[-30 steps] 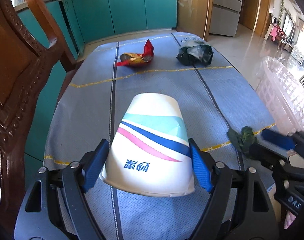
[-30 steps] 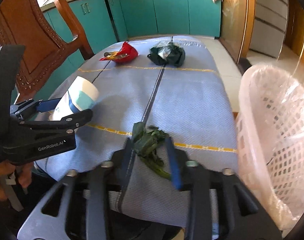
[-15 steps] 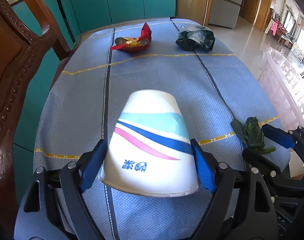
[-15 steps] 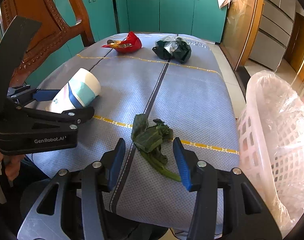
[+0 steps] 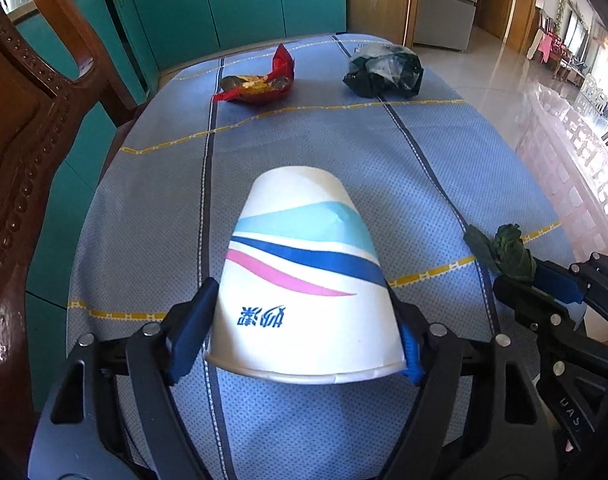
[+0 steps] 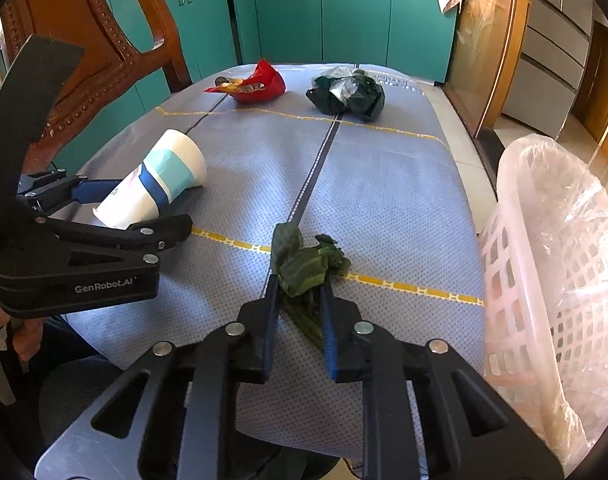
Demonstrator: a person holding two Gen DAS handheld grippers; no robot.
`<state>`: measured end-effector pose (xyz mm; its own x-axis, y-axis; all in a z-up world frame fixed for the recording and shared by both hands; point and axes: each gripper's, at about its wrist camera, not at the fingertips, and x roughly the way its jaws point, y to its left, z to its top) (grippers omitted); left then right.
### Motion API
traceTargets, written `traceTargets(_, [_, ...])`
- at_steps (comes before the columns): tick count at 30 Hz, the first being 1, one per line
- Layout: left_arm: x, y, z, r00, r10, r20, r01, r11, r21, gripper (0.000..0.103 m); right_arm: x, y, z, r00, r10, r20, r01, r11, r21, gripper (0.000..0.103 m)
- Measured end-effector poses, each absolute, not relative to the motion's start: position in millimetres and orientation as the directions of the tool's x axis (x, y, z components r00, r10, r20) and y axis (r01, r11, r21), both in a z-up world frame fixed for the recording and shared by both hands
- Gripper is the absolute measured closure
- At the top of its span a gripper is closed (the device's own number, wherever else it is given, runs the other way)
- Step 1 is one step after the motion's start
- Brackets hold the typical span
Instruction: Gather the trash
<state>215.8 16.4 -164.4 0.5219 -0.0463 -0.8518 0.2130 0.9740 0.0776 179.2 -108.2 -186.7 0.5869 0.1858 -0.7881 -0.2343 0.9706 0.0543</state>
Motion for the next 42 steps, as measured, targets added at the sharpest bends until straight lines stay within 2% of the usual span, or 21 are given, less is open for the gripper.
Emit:
traceTargets(12, [209,15,-146,0.593,-0.091,-0.8,0.216,0.975,0.049,0.027,173,-120,-163,0.628,0.202,-0.751,-0.217,0.973,0.081,0.085])
traceTargets(42, [209,16,-149,0.588,-0.067,-0.806,0.204,0.977,0.068,0.032,178,-112,-174,0.607,0.204,-0.768,-0.221,0.972,0.084,0.085])
